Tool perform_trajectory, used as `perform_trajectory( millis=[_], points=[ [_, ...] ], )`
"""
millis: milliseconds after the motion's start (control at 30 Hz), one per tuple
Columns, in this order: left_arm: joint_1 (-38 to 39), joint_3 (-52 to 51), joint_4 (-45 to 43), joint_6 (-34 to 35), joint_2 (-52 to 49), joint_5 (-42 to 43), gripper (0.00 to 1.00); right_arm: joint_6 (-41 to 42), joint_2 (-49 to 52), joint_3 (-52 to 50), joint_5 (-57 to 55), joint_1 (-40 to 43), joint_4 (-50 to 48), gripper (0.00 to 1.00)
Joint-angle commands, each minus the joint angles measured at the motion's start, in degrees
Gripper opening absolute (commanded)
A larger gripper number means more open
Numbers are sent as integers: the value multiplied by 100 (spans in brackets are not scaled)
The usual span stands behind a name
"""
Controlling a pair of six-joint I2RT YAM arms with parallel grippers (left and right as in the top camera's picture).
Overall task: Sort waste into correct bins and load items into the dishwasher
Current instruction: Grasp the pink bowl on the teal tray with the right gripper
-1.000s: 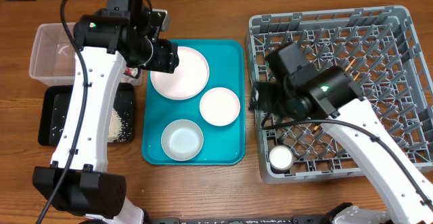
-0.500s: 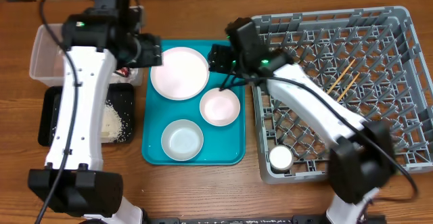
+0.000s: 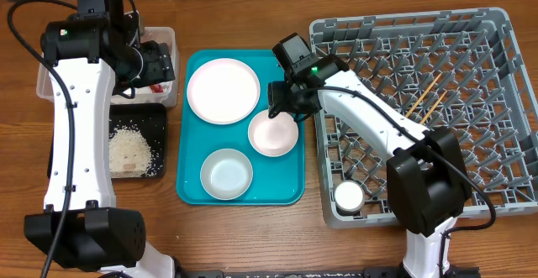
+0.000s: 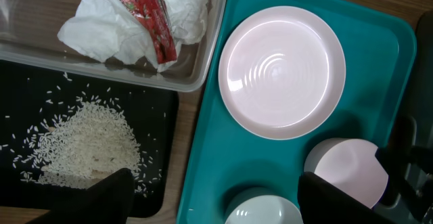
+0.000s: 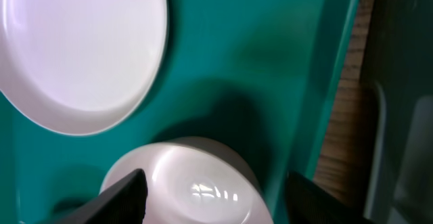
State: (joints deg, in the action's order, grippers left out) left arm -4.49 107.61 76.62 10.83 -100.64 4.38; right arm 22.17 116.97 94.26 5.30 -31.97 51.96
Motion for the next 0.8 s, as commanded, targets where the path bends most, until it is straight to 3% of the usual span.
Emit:
perform_trajectory(
  millis=[0, 133, 267, 367, 467, 500, 533, 767],
  points=[
    [37, 92, 9, 94, 15, -37, 79, -887, 4, -26, -136, -33, 313, 66],
    [39, 87, 4, 96, 13, -35, 80, -1027, 20, -424, -136, -35, 278, 62],
    [39, 87, 7, 96, 13, -37, 80, -1067, 20, -535, -131, -57, 284, 49],
    [39, 87, 7, 96, 13, -37, 91, -1259, 24, -673, -70, -90, 267, 43],
    [39, 87, 7, 96, 13, -35, 96, -1327, 24, -800, -68, -98, 260, 25],
    [39, 87, 7, 98, 13, -35, 99, -1329, 24, -820, -52, -98, 260, 12],
    [39, 87, 7, 98, 13, -35, 100, -1327, 24, -831, -52, -98, 258, 4],
    [39, 87, 2, 98, 13, -35, 100, -1294, -284, -164, -131, -98, 584, 4]
  ],
)
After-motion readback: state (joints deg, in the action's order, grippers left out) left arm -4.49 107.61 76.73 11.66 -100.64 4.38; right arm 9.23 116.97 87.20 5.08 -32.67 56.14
